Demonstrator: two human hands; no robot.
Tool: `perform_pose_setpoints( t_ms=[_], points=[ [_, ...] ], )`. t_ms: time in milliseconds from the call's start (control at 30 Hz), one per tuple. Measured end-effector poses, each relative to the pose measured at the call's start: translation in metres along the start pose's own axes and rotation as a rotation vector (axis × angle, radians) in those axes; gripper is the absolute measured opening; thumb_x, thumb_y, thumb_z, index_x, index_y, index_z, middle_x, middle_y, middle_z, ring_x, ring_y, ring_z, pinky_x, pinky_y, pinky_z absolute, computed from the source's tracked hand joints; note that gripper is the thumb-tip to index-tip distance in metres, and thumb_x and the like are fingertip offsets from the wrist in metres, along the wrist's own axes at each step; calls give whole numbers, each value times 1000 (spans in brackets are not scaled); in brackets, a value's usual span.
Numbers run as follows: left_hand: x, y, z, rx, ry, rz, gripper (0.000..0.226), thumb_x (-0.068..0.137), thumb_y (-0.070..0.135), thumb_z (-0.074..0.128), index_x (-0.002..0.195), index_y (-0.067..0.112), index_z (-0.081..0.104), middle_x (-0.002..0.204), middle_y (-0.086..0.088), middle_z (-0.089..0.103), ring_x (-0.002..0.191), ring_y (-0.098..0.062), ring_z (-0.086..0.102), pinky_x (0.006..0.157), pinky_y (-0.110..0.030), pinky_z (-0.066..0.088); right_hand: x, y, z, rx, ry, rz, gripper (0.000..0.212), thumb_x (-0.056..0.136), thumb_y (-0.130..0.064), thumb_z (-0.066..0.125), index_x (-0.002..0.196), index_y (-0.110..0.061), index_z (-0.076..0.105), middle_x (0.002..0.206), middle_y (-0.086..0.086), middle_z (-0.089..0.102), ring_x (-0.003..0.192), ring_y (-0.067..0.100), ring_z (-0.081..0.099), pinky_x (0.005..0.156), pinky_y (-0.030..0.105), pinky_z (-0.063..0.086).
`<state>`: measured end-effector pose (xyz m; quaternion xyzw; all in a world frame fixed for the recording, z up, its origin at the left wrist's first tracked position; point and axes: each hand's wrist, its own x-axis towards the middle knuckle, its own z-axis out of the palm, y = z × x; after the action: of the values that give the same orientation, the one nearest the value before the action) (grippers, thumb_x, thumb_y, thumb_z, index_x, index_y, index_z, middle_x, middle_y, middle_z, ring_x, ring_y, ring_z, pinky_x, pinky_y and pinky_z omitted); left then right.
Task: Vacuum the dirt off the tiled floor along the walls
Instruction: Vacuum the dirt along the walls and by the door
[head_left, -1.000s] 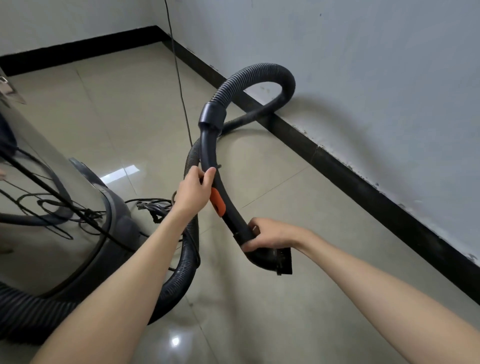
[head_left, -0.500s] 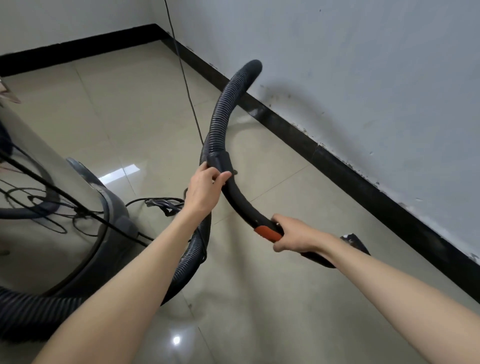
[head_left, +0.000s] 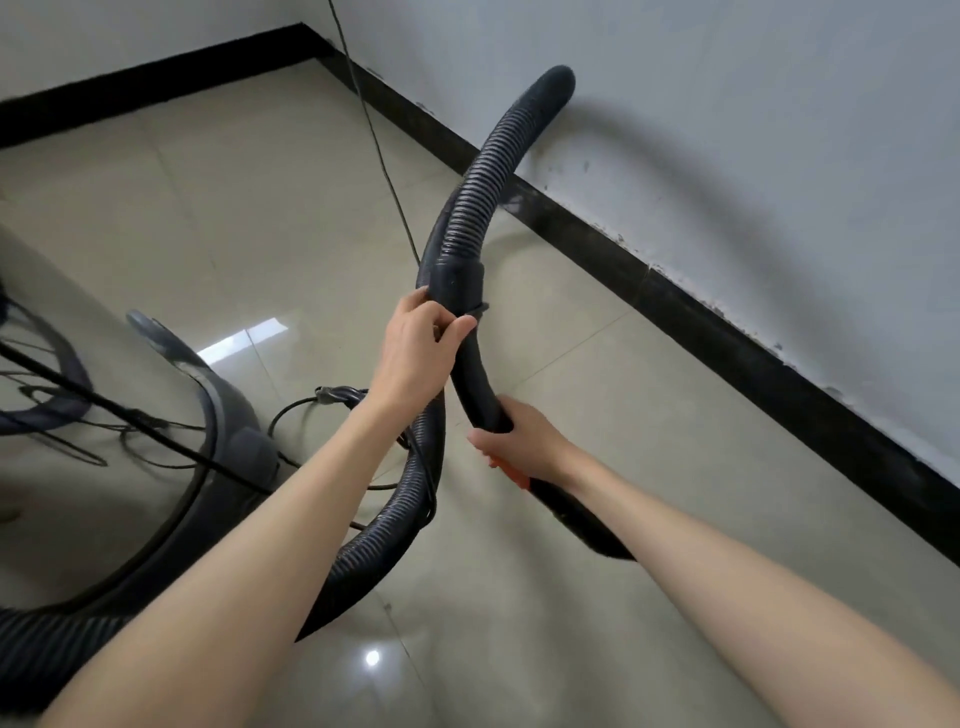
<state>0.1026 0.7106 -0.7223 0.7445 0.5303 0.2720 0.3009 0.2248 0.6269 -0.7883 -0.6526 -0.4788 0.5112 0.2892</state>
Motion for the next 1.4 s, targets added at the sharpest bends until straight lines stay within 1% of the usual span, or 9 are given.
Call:
perform_pose_setpoints(
  t_ms=[167, 267, 367, 500, 633, 800, 967, 1133, 1400],
  points=[
    [9, -11, -5, 22, 168, -53, 27, 97, 28, 52, 93, 5, 65, 150, -11, 33, 135, -24, 34, 99, -24, 26, -15, 29, -34, -436, -118, 161, 18, 82, -24, 65, 78, -28, 47, 72, -3, 57, 56, 15, 52, 48, 23, 38],
    [18, -10, -5, -71, 99, -99, 26, 98, 28, 48, 95, 5, 61, 123, -16, 56, 117, -29, 51, 93, -31, 39, -31, 50, -41, -553, -131, 204, 22, 79, -23, 67, 76, -29, 46, 74, -7, 55, 66, 14, 52, 52, 24, 37],
    [17, -3, 4, -177, 65, -118, 23, 99, 29, 47, 94, 9, 56, 96, -7, 59, 89, -23, 53, 79, -34, 41, -30, 50, -41, -268, -184, 235, 20, 83, -20, 71, 83, -23, 51, 73, -1, 60, 60, 13, 57, 48, 18, 42],
    [12, 6, 11, -211, 55, -118, 25, 99, 32, 45, 94, 10, 54, 95, -7, 59, 93, -26, 56, 83, -41, 46, -12, 18, -16, 241, -149, 107, 22, 86, -30, 74, 89, -17, 56, 64, 1, 60, 52, 13, 57, 55, 25, 49],
    [18, 8, -1, -204, 79, -97, 23, 99, 32, 45, 90, 11, 51, 97, -7, 59, 97, -30, 59, 87, -46, 50, -7, 1, 2, 329, -34, -49, 32, 85, -20, 75, 105, -17, 51, 76, 3, 58, 54, 13, 54, 53, 29, 48],
    [32, 3, -9, -162, 102, -114, 23, 100, 31, 43, 92, 12, 53, 106, -7, 59, 94, -21, 54, 78, -31, 42, -26, 15, -21, -74, -194, 35, 32, 81, -8, 71, 105, -15, 51, 76, 1, 61, 54, 10, 55, 53, 25, 49],
    [45, 0, -7, -308, 143, -197, 24, 100, 31, 42, 96, 10, 52, 107, -14, 60, 101, -29, 57, 91, -45, 48, -58, 47, -56, -480, -347, 196, 46, 77, -16, 81, 115, -16, 54, 109, 4, 67, 95, 21, 66, 82, 31, 52],
    [41, 1, 9, -451, 172, -256, 24, 102, 34, 34, 87, 17, 42, 88, -1, 50, 84, -19, 53, 85, -44, 49, -61, 39, -40, 37, -435, 168, 26, 85, -28, 75, 101, -16, 59, 87, 1, 63, 75, 14, 60, 69, 26, 53],
    [41, -6, -14, -428, 237, -243, 23, 102, 30, 38, 83, 18, 45, 85, 1, 62, 67, -13, 61, 57, -25, 54, -45, 0, -11, 177, -197, 48, 10, 87, -23, 72, 87, -25, 63, 79, -12, 67, 69, 0, 63, 69, 15, 51]
  ],
)
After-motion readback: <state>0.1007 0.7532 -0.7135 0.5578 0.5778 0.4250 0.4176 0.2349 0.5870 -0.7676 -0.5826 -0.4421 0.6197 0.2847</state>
